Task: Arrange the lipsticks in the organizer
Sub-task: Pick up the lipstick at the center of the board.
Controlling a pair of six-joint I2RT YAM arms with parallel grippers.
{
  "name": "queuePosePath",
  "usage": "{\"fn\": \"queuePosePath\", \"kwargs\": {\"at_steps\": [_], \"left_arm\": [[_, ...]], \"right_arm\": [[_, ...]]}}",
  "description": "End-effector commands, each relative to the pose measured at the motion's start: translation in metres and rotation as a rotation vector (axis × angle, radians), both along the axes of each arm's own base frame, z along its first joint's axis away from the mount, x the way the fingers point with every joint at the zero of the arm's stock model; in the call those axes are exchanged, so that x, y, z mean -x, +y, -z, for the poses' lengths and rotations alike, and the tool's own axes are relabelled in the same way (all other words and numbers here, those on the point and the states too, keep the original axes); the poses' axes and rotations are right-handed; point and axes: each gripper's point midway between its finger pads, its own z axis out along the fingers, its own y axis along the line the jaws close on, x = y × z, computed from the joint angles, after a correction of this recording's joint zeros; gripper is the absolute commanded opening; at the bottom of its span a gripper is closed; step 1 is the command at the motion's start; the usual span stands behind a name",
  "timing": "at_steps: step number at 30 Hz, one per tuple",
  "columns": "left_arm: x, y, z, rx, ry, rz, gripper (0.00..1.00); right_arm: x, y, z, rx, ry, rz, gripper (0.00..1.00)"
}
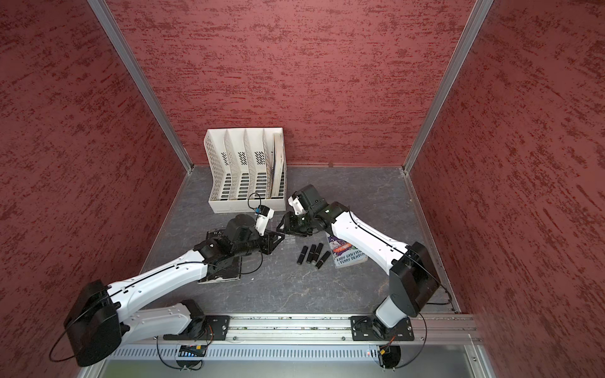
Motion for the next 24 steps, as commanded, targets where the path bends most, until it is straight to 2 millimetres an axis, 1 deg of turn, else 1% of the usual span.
{"fn": "queuePosePath", "kwargs": {"at_steps": [1,5,14,18,20,22,24], "left_arm": [[0.000,-0.006,-0.004,0.011,-0.026,0.034,0.14],[0.000,-0.007,-0.004,0.009,-0.026,0.036,0.15],[0.001,-0.008,-0.005,0.008,-0.031,0.041,0.16],[0.001,-0.008,-0.006,0.007,-0.027,0.040,0.19],[0.001,-0.009,-0.008,0.007,-0.019,0.046,0.27],[0.001,-0.010,-0.013,0.011,-0.014,0.048,0.44],[0.004,-0.009,-0.018,0.012,-0.005,0.051,0.55]], "right_arm": [[-0.013,0.006,-0.016,-0.021,-0.040,0.018,0.40],[-0.017,0.006,-0.012,0.000,-0.030,0.022,0.34],[-0.020,0.008,-0.004,0.007,-0.018,0.040,0.25],[-0.021,0.009,0.001,0.011,-0.014,0.050,0.22],[-0.021,0.011,0.003,0.021,-0.022,0.052,0.20],[-0.025,0.011,0.007,0.039,-0.035,0.071,0.19],[-0.032,0.010,0.010,0.054,-0.051,0.097,0.19]]}}
